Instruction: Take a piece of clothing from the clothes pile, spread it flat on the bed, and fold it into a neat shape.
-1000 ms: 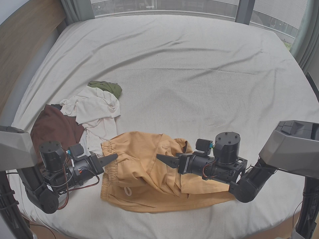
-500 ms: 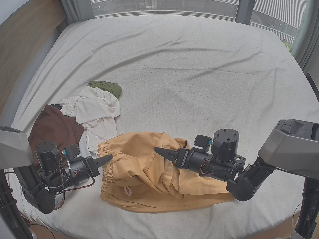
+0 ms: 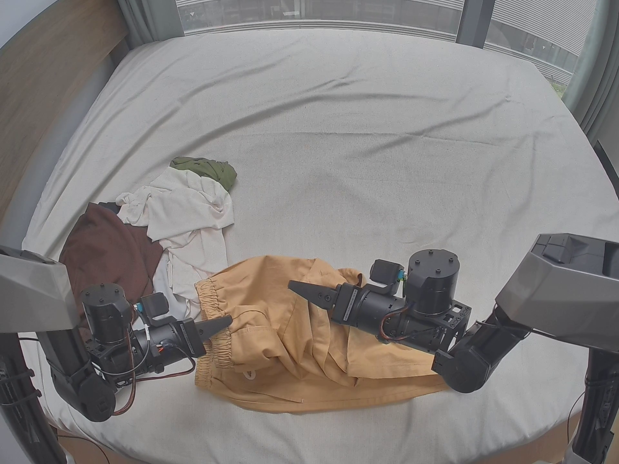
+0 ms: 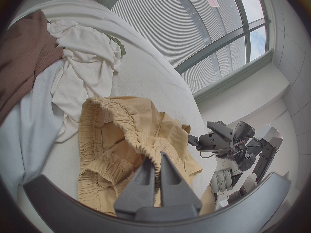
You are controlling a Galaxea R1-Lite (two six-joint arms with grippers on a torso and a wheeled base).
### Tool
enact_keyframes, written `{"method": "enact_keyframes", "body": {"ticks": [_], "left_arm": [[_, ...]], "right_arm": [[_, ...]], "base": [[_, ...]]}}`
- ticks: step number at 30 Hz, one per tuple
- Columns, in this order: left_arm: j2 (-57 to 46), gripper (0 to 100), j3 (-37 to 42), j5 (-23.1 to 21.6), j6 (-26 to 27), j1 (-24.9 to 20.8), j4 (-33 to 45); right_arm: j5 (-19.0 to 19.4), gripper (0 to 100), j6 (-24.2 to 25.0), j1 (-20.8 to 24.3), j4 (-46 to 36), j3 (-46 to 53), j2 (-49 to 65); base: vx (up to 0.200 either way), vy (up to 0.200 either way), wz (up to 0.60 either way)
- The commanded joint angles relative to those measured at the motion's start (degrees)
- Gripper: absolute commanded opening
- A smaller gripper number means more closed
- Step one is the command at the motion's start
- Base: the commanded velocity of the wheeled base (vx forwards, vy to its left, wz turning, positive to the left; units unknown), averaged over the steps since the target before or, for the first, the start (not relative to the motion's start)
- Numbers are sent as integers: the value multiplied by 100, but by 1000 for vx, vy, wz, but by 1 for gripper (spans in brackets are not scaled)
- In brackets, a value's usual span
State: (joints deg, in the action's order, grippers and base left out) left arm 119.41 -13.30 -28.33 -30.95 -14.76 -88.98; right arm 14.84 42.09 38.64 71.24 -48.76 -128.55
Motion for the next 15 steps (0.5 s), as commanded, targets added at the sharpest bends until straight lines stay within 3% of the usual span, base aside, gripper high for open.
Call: {"method": "enact_keyframes", "body": {"ticks": [1,6,15], "left_arm": [[12,0,-6,3,1,-53,-5],[12,0,3,21,28,-79,-5],[65,0,-15,21,89,-71,-5]], "right_arm": [[2,100,-17,12,-14,-116,-126],[-33,100,-483,-32,-225,-274,-390],[-16,100,-439,170,-31,-248,-293]], "base": [[0,0,0],[0,0,0],[0,0,0]]}}
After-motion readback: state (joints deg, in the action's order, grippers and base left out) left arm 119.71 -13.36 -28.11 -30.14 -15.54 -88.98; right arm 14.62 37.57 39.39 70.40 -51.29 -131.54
